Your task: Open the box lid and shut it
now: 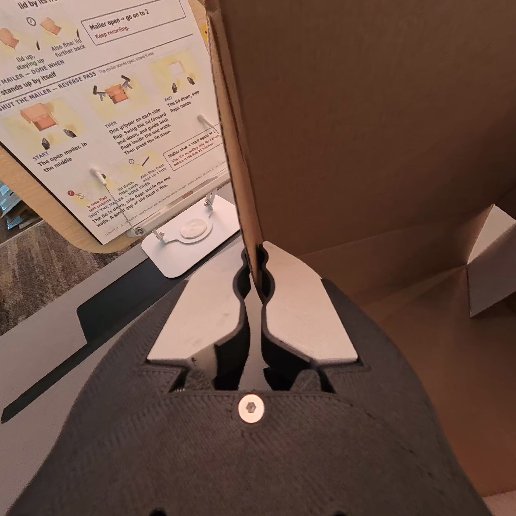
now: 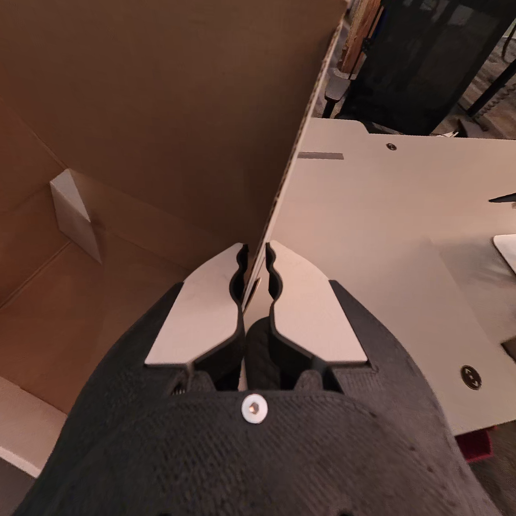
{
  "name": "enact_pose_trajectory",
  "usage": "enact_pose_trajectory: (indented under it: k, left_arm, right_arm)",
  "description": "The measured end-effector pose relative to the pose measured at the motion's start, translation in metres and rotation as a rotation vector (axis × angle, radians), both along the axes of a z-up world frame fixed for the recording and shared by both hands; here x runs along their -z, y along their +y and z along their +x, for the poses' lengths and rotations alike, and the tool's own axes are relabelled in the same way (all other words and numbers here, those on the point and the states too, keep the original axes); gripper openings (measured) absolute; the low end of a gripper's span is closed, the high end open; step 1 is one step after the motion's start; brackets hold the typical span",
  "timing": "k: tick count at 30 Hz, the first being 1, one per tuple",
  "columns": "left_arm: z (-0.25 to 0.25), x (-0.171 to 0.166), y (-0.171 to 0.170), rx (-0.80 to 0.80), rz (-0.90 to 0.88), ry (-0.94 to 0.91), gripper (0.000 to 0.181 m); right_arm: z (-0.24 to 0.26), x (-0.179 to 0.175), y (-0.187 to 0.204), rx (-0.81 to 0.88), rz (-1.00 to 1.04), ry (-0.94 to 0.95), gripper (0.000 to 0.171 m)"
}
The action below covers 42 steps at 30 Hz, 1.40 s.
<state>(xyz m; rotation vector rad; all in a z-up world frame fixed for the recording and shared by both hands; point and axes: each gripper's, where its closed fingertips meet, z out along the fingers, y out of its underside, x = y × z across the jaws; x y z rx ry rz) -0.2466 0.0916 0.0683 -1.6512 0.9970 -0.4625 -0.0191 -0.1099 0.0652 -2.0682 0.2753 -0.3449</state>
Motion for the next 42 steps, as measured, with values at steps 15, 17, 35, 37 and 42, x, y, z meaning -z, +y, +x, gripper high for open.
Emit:
enact_pose_trajectory:
  k: [15,17,35,37,42]
  left_arm:
    - [-0.009,-0.002,0.018,-0.061,0.026,-0.031,0.003]
    - [-0.009,-0.002,0.018,-0.063,0.036,-0.022,0.003]
    - [-0.005,-0.003,0.015,-0.058,0.046,0.009,0.003]
    - [-0.005,-0.002,0.016,-0.06,0.045,0.014,0.003]
    - [-0.006,-0.002,0.017,-0.054,0.027,0.011,0.003]
  right_arm:
    - [0.009,0.0,0.043,-0.125,0.04,-0.071,0.015]
    - [0.007,0.006,0.042,-0.152,0.013,-0.05,0.019]
    - [0.009,0.047,-0.021,-0.222,0.219,0.186,0.057]
    - [0.004,0.053,-0.024,-0.244,0.237,0.276,0.059]
    - [-0.014,0.051,-0.015,-0.288,0.255,0.331,0.062]
